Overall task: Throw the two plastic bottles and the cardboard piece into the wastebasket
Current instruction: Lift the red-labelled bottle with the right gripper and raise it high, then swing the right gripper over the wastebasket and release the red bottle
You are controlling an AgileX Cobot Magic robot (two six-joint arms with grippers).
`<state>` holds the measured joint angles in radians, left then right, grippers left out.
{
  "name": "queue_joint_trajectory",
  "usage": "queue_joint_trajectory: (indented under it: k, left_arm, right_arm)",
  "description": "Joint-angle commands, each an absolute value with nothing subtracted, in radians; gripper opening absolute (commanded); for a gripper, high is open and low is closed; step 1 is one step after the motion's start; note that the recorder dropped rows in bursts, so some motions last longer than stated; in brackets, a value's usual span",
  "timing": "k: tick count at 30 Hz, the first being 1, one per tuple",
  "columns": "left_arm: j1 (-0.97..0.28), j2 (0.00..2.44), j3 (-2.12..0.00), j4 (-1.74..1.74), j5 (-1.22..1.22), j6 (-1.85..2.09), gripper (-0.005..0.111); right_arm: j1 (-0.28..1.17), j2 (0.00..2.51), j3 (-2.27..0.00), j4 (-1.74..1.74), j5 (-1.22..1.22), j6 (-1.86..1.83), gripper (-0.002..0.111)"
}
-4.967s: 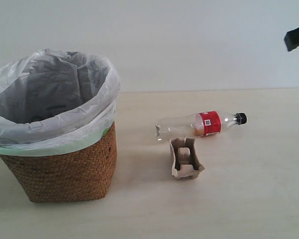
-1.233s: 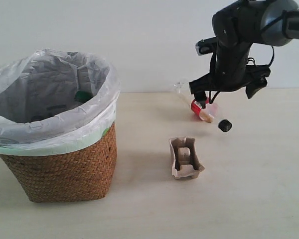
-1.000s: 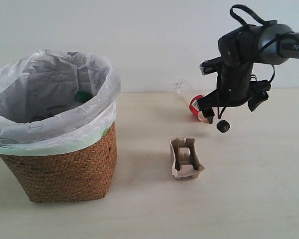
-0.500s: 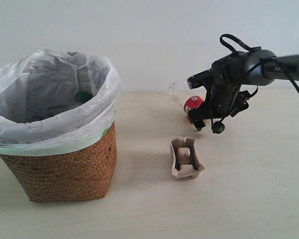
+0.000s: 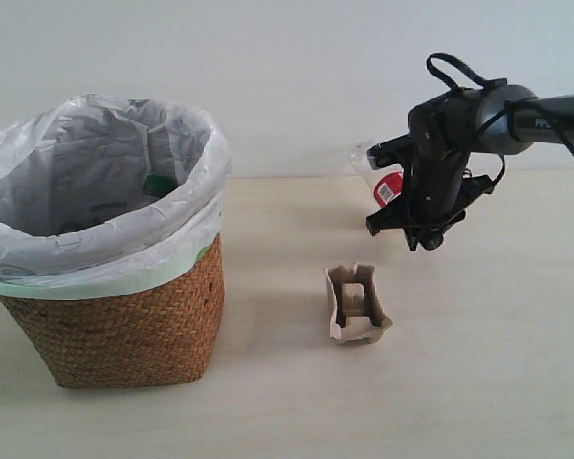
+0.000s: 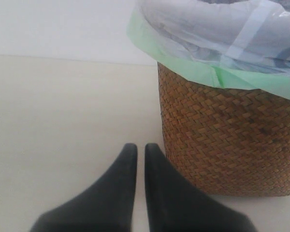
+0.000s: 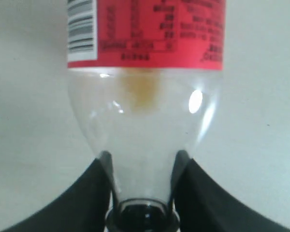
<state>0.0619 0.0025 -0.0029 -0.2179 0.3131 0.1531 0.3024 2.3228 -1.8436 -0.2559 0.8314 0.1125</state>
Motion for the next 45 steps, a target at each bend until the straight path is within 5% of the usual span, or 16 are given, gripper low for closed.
queue_joint_trajectory:
  k: [1, 12, 27, 38, 45]
  left_arm:
    - [0.065, 0.000, 0.000, -0.216, 0.310, 0.144, 0.006]
    - [0.065, 0.000, 0.000, -0.216, 0.310, 0.144, 0.006]
    - [0.065, 0.000, 0.000, -0.216, 0.310, 0.144, 0.006]
    - [0.065, 0.000, 0.000, -0.216, 0.310, 0.144, 0.006]
    - [0.065, 0.000, 0.000, -0.216, 0.310, 0.144, 0.006]
  right_arm:
    - [0.301, 2.180, -1.849, -0.256, 0.921, 0.131, 0.000]
    - [0.301, 1.874, -1.846, -0.350, 1.211, 0.144, 0.000]
    - [0.299, 1.457, -1.568, -0.380, 1.221, 0.151, 0.000]
    - [0.299, 1.458, -1.492, -0.437, 1.221, 0.323, 0.000]
    - [0.322, 1.538, -1.477, -0.067, 1.221, 0.253, 0.000]
